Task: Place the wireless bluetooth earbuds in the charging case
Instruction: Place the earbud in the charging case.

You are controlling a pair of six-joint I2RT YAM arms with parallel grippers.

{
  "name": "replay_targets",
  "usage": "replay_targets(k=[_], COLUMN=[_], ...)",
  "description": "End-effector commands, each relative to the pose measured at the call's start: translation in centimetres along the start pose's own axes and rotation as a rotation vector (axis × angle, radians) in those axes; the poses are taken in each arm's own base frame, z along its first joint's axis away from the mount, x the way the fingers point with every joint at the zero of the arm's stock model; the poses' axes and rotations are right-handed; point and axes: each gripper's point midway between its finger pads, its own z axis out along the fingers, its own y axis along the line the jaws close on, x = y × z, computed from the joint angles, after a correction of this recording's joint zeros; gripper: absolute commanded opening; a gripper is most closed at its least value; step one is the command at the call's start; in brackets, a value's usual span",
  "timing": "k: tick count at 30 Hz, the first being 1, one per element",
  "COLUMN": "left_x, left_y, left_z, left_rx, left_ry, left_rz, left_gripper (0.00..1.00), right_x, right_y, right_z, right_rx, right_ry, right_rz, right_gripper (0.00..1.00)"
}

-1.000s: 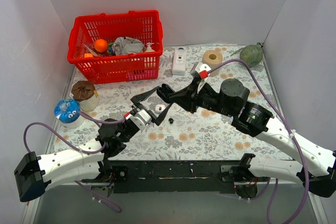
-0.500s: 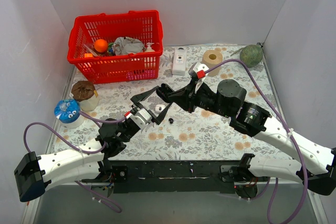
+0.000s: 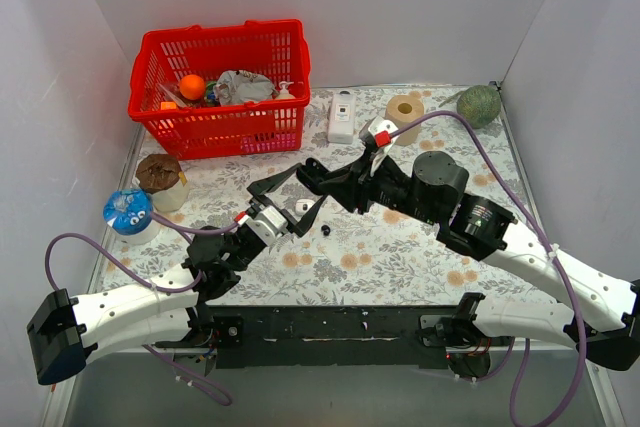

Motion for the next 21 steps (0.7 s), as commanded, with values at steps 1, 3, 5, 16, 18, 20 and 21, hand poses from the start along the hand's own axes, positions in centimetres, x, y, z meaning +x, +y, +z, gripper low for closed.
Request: replay_targets(k=[1,3,5,16,18,20,21], left_x=[-2.3,-2.3,-2.3,-2.1,-2.2,-2.2,-2.5], left_y=[0.6,0.7,0.8,1.0,1.1,1.2,1.6], left_z=[0.0,-0.2,-0.3,-1.0,-1.1,-1.2,-1.5], left_rx=[-0.024,-0.031,-0.036,-0.051,-0.055,-0.063,-0.078], left_ry=[-0.086,-0.087,-0.088,-0.095,-0.1,-0.1,-0.106], left_rz=[-0.022,-0.026,-0.028,-0.036,-0.038,-0.042,-0.048], left_gripper=[0.0,0.0,0.0,0.0,0.0,0.0,0.0], right_x=[-1.6,-2.4,-3.5,-5.6,-5.2,-4.1,-3.8], right_y=[-0.6,-0.5,-0.4,-0.7,-1.4,-2.4,-3.4], right_z=[-0.6,-1.0,-1.5,-3.3,-3.3,-3.4,-3.8], right_rx=[0.046,0.048,0.049,0.08,0.121,0.17,0.227], right_ry=[-0.03,-0.06,-0.095,-0.161,-0.155,-0.134,-0.137], right_rz=[-0.001,0.006,0.008,0.022,0.029,0.035,0.041], right_gripper=[0.37,0.4,0.45,0.56,0.56,0.56,0.56])
